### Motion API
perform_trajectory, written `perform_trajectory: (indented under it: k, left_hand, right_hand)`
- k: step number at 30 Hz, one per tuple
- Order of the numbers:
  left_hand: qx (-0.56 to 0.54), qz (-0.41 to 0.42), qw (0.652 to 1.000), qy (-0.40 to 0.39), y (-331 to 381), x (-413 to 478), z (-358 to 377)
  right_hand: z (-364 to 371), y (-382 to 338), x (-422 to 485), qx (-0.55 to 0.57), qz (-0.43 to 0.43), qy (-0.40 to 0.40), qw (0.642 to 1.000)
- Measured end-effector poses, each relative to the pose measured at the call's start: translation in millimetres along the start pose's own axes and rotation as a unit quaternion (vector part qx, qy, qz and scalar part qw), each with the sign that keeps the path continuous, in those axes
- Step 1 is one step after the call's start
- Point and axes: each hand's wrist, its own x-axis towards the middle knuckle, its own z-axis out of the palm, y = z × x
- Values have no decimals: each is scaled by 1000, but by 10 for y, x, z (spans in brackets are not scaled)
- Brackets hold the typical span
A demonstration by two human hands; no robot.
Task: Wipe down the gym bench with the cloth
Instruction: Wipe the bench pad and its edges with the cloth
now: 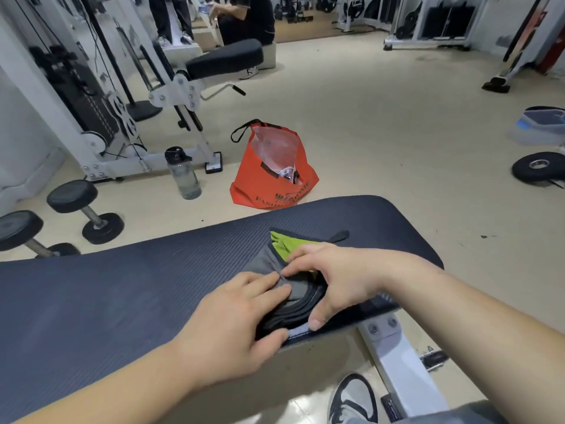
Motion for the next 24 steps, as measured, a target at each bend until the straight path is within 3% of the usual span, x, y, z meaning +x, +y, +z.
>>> perform_trajectory:
  k: [5, 7, 9, 12, 14, 16, 18, 19, 22, 24]
  left_hand:
    - [42, 13, 999, 8, -129, 127, -103]
    - [-77, -55, 995, 30, 7, 277, -232]
    - [-283, -144, 948, 20, 113, 468, -389]
    - [-489, -196, 850, -8, 130, 736, -637]
    - [-586, -227, 778, -8, 92, 902, -785]
    - [-603, -248, 758, -4, 68, 1059, -857]
    - [-573, -278, 771, -6, 52, 1196, -780]
    - [-527, -298, 796, -12, 22, 1245, -694]
    - [-227, -275, 934, -9, -108, 1288, -332]
    - [-58, -158, 985, 44, -77, 1232, -178]
  right_hand:
    - [-27, 39, -31, 7, 10, 9, 1000]
    - [-20, 17, -48, 12, 6, 30, 999]
    - [-65, 28, -92, 49, -1, 73, 996]
    - [-235, 136, -276, 173, -23, 175, 969]
    - [-322, 198, -426, 363, -54, 202, 908]
    - [-333, 270, -499, 443, -33, 254, 859]
    - [-282, 397, -450, 372, 36, 317, 872]
    - [-245, 478, -403, 316, 86, 341, 881]
    - [-160, 733, -335, 214, 221, 381, 872]
    - [-137, 853, -338, 202, 254, 406, 854]
